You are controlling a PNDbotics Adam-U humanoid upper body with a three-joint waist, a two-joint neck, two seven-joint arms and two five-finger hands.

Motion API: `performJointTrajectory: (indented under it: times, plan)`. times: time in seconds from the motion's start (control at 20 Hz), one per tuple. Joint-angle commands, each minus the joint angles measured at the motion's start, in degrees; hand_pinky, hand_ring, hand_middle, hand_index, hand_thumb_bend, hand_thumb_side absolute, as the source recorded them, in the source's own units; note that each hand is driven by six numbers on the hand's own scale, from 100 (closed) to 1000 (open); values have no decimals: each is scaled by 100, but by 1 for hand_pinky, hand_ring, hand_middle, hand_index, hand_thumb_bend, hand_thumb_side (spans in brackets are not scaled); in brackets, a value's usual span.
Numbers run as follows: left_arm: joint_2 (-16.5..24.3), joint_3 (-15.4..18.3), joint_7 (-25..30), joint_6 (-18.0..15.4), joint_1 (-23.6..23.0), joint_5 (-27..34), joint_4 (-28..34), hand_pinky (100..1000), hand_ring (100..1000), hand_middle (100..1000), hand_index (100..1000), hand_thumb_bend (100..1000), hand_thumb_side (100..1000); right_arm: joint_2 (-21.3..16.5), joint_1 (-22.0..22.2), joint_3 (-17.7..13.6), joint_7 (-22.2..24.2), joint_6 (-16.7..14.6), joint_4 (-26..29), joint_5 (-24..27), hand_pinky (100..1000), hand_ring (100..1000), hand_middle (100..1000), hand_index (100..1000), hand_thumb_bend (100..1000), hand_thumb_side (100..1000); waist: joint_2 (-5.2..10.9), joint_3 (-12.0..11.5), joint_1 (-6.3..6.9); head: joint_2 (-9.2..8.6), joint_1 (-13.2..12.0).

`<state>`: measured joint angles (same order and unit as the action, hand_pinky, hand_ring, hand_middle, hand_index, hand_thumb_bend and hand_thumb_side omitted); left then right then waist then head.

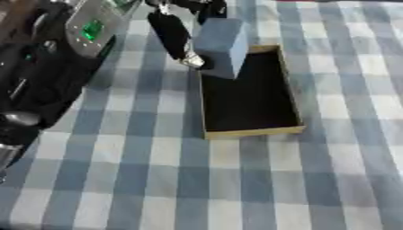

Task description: Pick up objects on the table and place them in the box.

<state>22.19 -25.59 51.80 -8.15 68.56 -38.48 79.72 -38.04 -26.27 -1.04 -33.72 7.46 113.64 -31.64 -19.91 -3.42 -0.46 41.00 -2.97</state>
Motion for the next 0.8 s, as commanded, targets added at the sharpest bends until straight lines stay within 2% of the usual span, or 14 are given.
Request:
performJointTrajectory:
  times: [0.05,0.3,0.5,0.6,0.65,0.7,0.8]
  plan:
    - [-152,-19,13,17,87,-59,-45,706,653,556,678,376,466,-78,-94,-43,0,-29,95,25,828,799,805,813,100,1000,134,15,-17,12,-32]
    - [-469,-71,-90,83,-20,-381,-291,706,657,559,680,401,494,-53,-112,-37,6,-34,95,35,828,799,805,812,100,1000,122,20,-33,-28,-45]
    - [-579,-147,-209,-37,-90,-788,-493,718,686,588,712,435,497,-46,-111,-46,1,-32,95,38,828,799,805,812,100,1000,112,31,-42,-69,-7]
    - [-602,-157,-265,-119,-111,-932,-549,746,732,652,775,472,504,-42,-107,-50,-5,-32,95,39,828,799,804,812,100,1000,110,32,-41,-76,-3]
    - [-609,-157,-285,-158,-116,-980,-569,746,732,652,775,472,504,-41,-105,-51,-7,-31,95,40,828,799,804,812,100,1000,110,32,-41,-78,-1]
    - [-612,-157,-299,-195,-117,-1020,-583,790,789,753,856,540,520,-40,-103,-51,-8,-32,95,41,828,799,805,812,100,1000,110,32,-41,-80,2]
    - [-603,-155,-323,-261,-112,-1160,-591,829,838,803,895,635,540,-39,-103,-53,-11,-35,95,41,828,799,805,812,100,1000,112,32,-44,-90,9]
